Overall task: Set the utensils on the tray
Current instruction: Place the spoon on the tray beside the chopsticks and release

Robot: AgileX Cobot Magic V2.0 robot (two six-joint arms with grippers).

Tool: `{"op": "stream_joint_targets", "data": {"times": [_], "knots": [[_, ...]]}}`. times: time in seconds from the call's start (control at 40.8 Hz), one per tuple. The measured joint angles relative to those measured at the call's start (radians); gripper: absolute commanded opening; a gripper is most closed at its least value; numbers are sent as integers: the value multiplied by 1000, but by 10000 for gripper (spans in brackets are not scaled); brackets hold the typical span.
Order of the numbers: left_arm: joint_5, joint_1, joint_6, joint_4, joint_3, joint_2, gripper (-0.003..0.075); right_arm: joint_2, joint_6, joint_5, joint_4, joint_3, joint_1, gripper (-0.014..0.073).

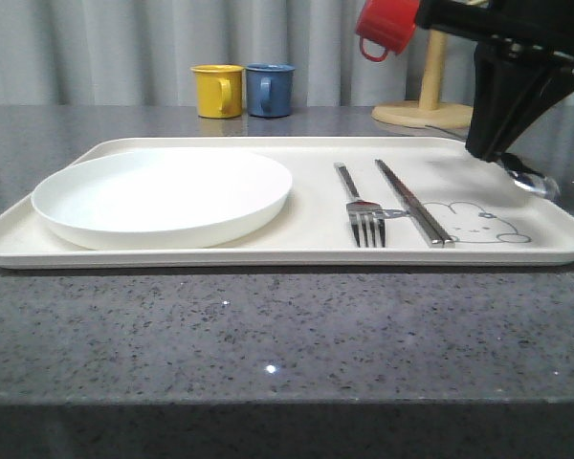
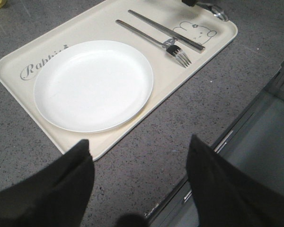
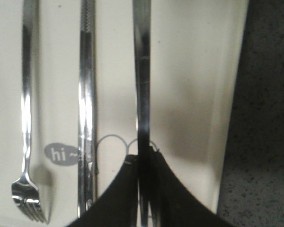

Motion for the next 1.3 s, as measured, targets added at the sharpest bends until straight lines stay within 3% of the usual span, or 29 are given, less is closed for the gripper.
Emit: {"op": "stream_joint_targets", "data": {"times": [0.245,0.417,0.515,0.883,1.055,1.301], "knots": [[0,0,0,0,0,0,410,48,50,-30,-2,0,0,35],[0,0,0,0,0,0,410,72,54,-35,-6,0,0,253],[0,0,0,0,0,0,410,72,49,-35,-7,0,0,323],[0,0,0,0,0,0,410,-131,-141,-22,-59,20,39,317],[0,0,0,0,0,0,410,-317,-155,-5,-152,135,134,317],[0,0,0,0,0,0,410,-606,-158,-3,-169,323,214,317]]}}
